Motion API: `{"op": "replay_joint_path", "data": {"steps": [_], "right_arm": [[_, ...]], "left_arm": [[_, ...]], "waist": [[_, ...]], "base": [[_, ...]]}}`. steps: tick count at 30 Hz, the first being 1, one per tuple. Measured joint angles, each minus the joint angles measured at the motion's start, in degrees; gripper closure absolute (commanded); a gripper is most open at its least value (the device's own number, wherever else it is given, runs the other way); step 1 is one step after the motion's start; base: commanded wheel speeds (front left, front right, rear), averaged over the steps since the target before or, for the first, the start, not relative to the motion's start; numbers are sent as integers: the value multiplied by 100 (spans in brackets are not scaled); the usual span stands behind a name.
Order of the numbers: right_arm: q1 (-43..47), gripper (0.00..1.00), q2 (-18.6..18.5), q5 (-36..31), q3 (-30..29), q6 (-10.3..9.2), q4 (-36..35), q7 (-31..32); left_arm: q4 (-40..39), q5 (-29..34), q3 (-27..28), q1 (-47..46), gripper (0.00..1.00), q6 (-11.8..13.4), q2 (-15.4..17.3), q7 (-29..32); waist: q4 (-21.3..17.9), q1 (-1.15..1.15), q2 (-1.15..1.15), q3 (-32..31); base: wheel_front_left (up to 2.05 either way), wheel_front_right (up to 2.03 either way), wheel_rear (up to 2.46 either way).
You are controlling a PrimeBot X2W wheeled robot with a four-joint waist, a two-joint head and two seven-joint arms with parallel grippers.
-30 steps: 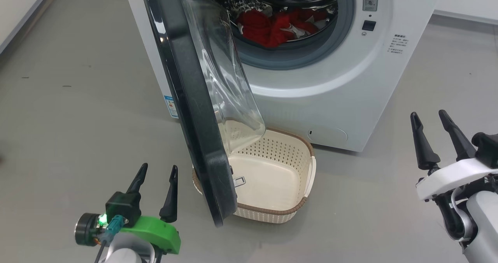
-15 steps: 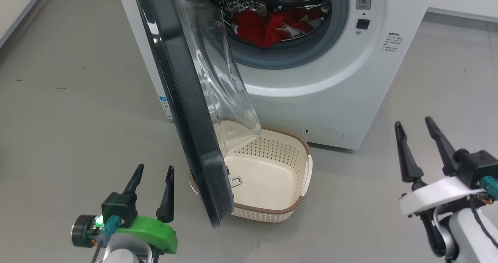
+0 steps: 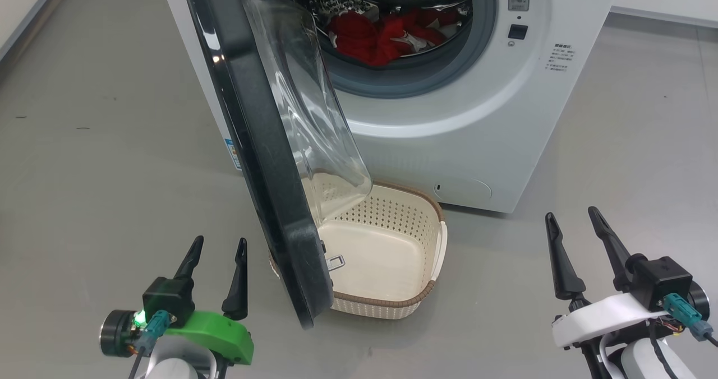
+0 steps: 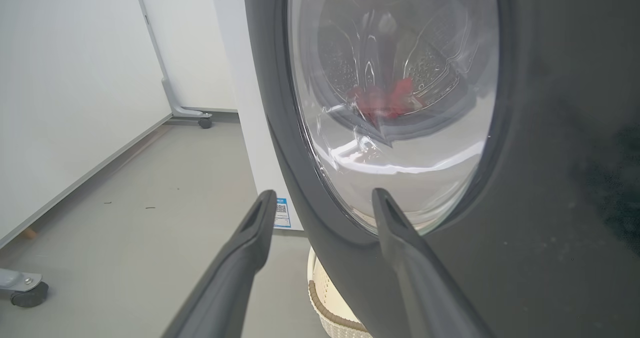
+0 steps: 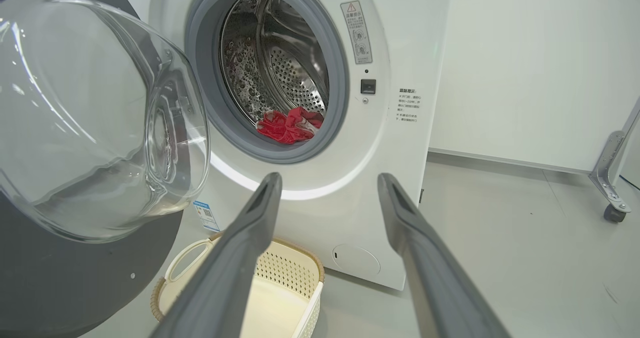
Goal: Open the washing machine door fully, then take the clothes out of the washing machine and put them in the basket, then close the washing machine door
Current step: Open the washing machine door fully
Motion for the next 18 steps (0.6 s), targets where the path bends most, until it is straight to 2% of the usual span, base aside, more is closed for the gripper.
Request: {"op": "replay_joint_path", "data": {"steps": [18], "right_arm": [[233,0,365,-283,-307,254,-25,0]], "left_arm": [[1,0,10,-1,0,0,0,0]], "waist": [[-73,0,0,53]], "base": [[0,0,0]]}}
